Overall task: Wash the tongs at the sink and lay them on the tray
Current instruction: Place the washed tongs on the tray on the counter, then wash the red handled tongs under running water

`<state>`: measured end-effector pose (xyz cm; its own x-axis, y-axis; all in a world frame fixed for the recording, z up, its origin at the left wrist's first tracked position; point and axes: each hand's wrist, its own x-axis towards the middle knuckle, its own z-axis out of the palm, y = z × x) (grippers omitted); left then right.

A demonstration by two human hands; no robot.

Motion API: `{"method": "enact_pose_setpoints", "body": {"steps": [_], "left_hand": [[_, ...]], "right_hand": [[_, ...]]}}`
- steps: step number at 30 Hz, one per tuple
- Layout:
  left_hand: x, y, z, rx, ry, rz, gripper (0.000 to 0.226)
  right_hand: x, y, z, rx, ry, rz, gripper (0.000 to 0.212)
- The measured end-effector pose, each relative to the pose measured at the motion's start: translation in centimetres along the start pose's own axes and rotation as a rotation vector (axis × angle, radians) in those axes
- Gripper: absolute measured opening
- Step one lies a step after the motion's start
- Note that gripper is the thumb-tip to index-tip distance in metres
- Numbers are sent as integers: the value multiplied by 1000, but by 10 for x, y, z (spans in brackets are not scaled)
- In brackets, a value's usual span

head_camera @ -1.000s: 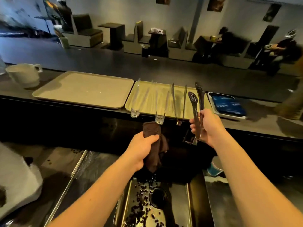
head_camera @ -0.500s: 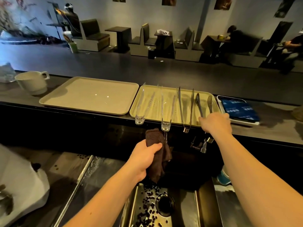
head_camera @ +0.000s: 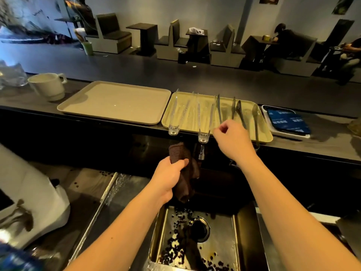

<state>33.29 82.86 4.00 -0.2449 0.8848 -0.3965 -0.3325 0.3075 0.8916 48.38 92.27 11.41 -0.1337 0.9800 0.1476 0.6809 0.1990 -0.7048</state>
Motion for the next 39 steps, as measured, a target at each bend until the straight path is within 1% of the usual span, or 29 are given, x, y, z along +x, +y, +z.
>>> {"method": "enact_pose_setpoints", "body": {"steps": [2, 4, 6, 9, 10, 12, 13, 15, 17, 18, 21, 24, 27, 29, 32, 36, 37, 38, 39], "left_hand": [[-9, -4, -17, -18, 33, -9, 12], [-21, -8, -45, -43, 81, -7, 14], [-34, -15, -78, -79, 152, -3, 16], [-59, -30, -134, -163, 263, -10, 15], [-64, -34, -144, -187, 284, -27, 16], [-90, -49, -194, -223, 397, -39, 20], [-99, -54, -207, -234, 435, -47, 23], [-123, -65, -241, -269, 489, -43, 19], [-153, -80, -287, -322, 558, -6, 10], [-169, -85, -307, -362, 594, 3, 11], [-216, -103, -357, -449, 677, 40, 19], [-266, -122, -406, -522, 743, 23, 17], [-302, -142, -448, -552, 803, 0, 12], [-314, -150, -467, -559, 861, 0, 8], [-325, -164, -488, -605, 942, -3, 11], [-324, -173, -503, -553, 932, -105, 21], [-321, -176, -508, -539, 967, -128, 18], [-317, -181, -513, -522, 1012, -155, 14], [-316, -184, -516, -503, 1022, -190, 14]], "right_hand": [[-23, -18, 23, 167, -123, 17, 16], [-46, -36, 53, 260, -252, 37, 17], [-68, -53, 83, 253, -371, 28, 17], [-102, -77, 128, 250, -503, -21, 17], [-110, -80, 135, 256, -525, -37, 17], [-140, -107, 172, 259, -634, -81, 17], [-149, -114, 181, 257, -667, -89, 16], [-173, -134, 208, 218, -768, -108, 12], [-209, -161, 242, 188, -871, -142, 16], [-227, -173, 259, 182, -900, -172, 18], [-280, -206, 299, 189, -967, -256, 20], [-333, -233, 340, 157, -1035, -278, 22], [-371, -247, 375, 112, -1025, -321, 23], [-385, -249, 392, 88, -1038, -334, 23], [-400, -249, 419, 31, -1041, -368, 24], [-405, -241, 460, -164, -1024, -444, 8], [-404, -239, 471, -236, -1025, -481, 8], [-403, -236, 485, -298, -1018, -537, 17], [-404, -234, 496, -372, -1008, -602, 27]]}}
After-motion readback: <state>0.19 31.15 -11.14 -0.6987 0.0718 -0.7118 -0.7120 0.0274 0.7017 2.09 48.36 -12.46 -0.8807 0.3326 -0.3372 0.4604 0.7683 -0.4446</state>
